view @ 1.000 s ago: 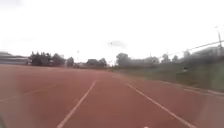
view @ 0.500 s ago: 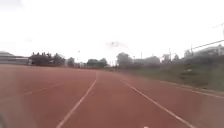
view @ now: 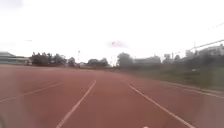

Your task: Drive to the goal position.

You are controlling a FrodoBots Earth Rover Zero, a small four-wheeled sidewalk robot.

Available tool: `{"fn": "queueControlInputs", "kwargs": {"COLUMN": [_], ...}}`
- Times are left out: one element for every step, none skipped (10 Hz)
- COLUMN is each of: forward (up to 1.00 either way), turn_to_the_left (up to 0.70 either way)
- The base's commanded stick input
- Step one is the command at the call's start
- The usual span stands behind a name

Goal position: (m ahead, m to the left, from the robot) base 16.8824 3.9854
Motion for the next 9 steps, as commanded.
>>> {"fn": "queueControlInputs", "kwargs": {"forward": [0.7, 0.7, 0.7, 0.7, 0.7, 0.7, 0.7, 0.7, 0.7], "turn_to_the_left": [0.0, 0.0, 0.0, 0.0, 0.0, 0.0, 0.0, 0.0, 0.0]}}
